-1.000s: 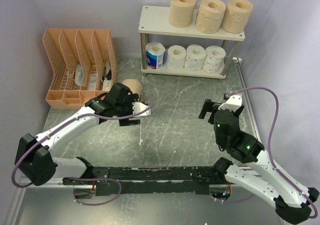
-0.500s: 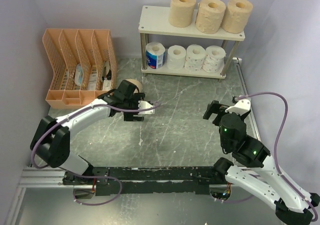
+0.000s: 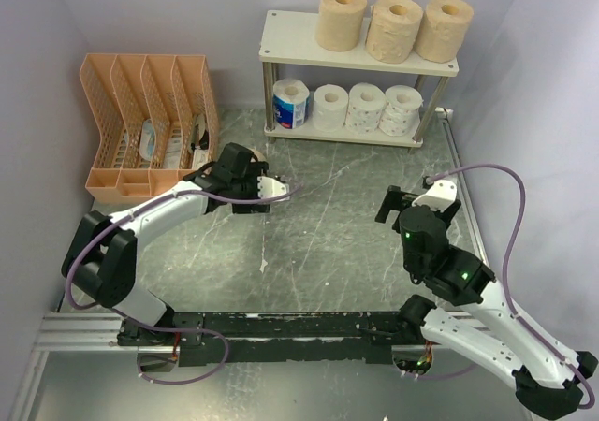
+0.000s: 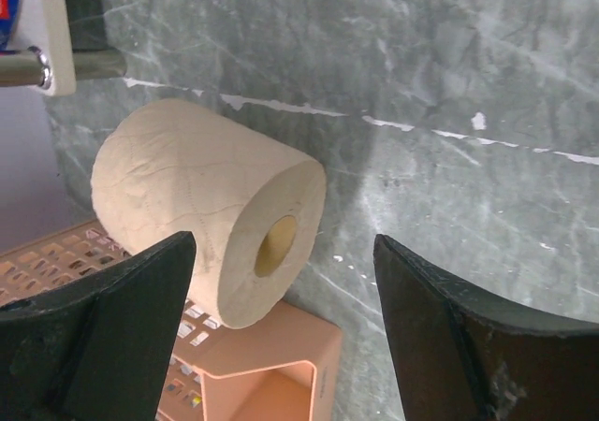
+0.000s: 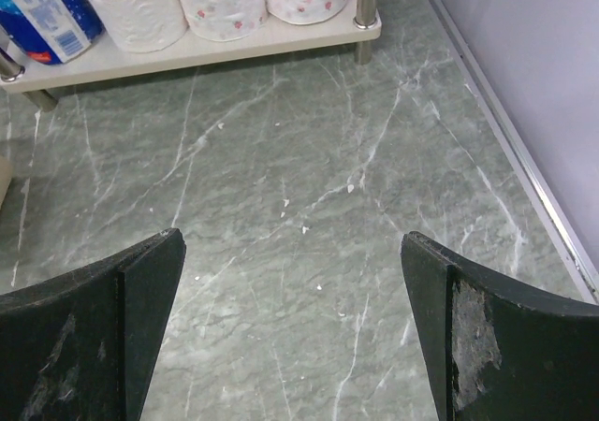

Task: Place and organize the paper towels onto the shelf

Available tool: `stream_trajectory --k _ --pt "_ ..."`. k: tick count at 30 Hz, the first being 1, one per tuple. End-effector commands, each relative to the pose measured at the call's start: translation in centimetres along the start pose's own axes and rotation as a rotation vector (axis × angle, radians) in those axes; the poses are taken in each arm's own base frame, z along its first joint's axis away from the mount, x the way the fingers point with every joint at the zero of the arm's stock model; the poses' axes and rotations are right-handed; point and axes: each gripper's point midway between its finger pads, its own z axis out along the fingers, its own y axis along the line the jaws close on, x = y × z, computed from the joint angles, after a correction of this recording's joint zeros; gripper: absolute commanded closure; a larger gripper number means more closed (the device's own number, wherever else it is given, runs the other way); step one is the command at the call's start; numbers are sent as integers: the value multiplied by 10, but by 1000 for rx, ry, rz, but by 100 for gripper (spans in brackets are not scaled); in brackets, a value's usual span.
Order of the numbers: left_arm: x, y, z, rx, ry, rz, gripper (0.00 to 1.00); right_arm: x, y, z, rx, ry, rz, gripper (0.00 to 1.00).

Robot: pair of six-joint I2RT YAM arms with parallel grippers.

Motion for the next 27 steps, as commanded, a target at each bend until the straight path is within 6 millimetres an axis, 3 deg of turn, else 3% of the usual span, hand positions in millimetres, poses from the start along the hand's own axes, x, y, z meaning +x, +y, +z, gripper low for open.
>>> stream_trajectory --k 1,9,13,16,19,24,27 --pt "4 33 -2 -89 8 -6 14 -3 -2 1 15 -14 -1 0" --pt "28 53 15 -88 47 -71 16 -5 -3 -1 11 -23 14 0" --pt "31 51 24 -62 57 -85 23 -4 -3 0 14 -19 7 0" --pt "31 49 28 -41 56 -102 34 -4 -3 0 16 -19 5 0" --pt "33 41 33 3 66 -124 52 -4 -2 0 16 -20 7 0" --pt "40 23 39 86 106 -165 92 -5 -3 0 16 -22 10 0" --pt "41 8 38 151 125 -220 93 -5 -3 0 17 -24 11 0"
